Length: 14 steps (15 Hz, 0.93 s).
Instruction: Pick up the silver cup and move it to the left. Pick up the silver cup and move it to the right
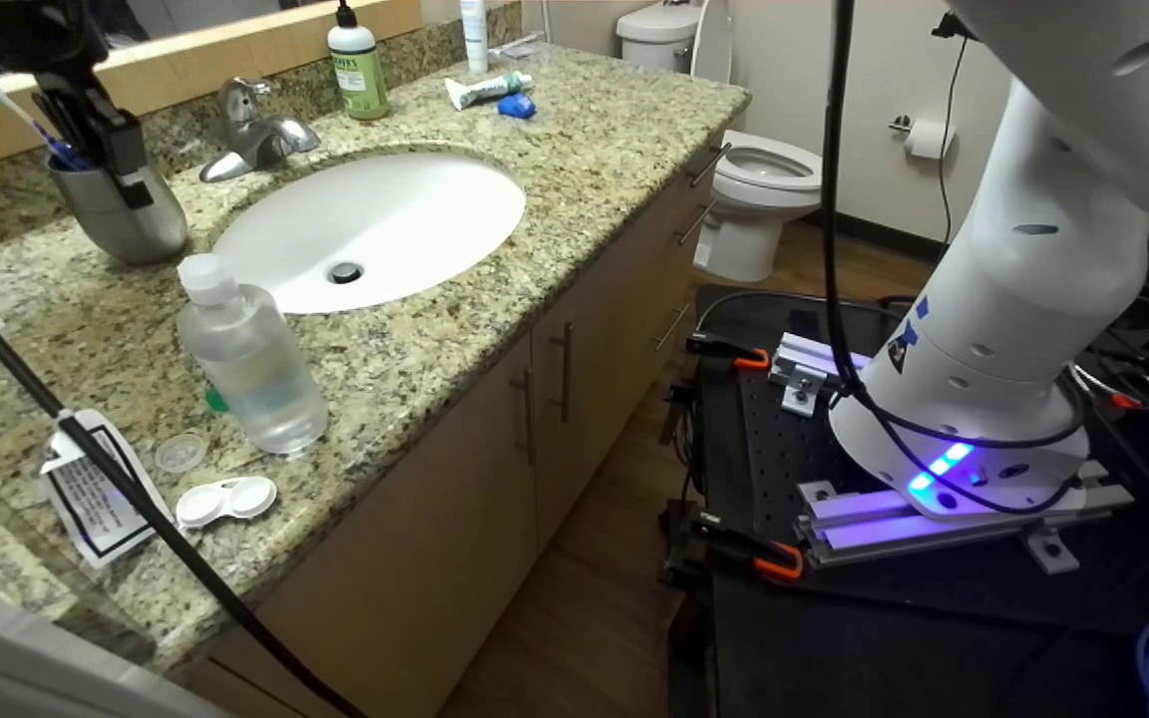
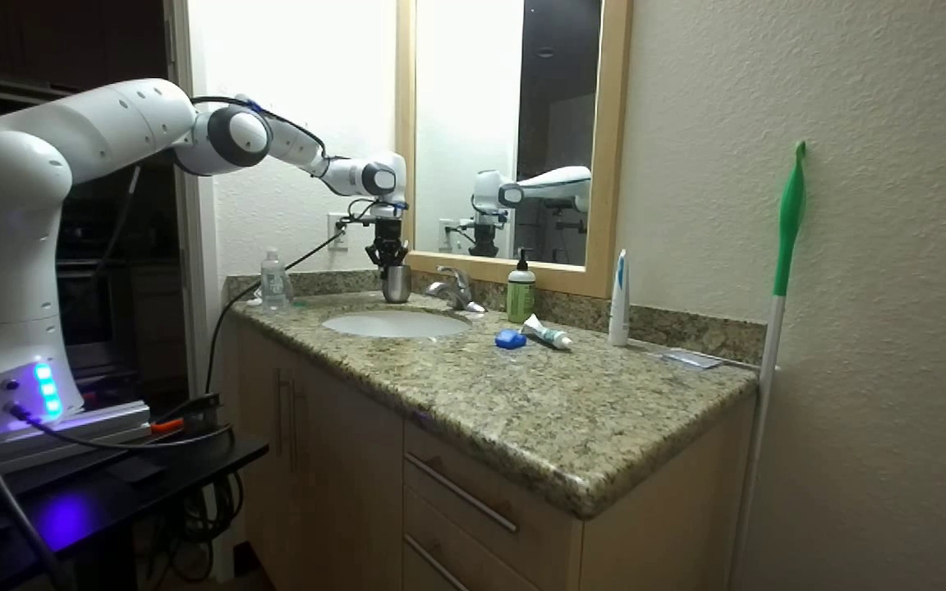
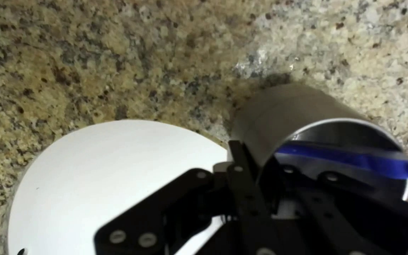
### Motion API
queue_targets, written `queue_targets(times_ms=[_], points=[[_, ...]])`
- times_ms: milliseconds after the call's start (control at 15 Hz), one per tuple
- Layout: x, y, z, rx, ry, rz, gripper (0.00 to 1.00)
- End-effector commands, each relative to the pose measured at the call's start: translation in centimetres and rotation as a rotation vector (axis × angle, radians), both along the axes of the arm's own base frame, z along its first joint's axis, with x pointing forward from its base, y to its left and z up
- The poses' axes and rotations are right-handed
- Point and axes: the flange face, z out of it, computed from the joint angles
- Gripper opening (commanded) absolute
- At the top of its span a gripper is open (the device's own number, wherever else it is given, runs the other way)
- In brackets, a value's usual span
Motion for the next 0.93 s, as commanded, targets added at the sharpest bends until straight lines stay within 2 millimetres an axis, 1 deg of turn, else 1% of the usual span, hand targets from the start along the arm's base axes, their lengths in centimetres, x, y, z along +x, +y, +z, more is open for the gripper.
queue_targets(times_ms=[0,200,267,333,400,467,533,667,800,867], points=[[0.2,0.7,2.0,0.021,-0.009,0.017,0.46],[0.3,2.2,3.8,0.039,-0.028,0.045,0.68],[0.3,3.0,5.0,0.044,-0.040,0.064,0.74],[0.1,3.7,6.6,0.037,-0.046,0.079,0.82],[-0.1,4.2,8.2,-0.010,-0.050,0.054,0.88],[-0.8,4.6,10.3,0.000,-0.036,0.065,0.96],[-1.5,4.7,12.9,-0.010,-0.039,0.076,0.99],[-2.5,4.8,18.2,-0.053,-0.086,0.073,1.00],[-4.0,4.5,24.0,-0.083,-0.153,0.075,1.00],[-4.8,3.6,26.9,-0.098,-0.201,0.079,1.00]])
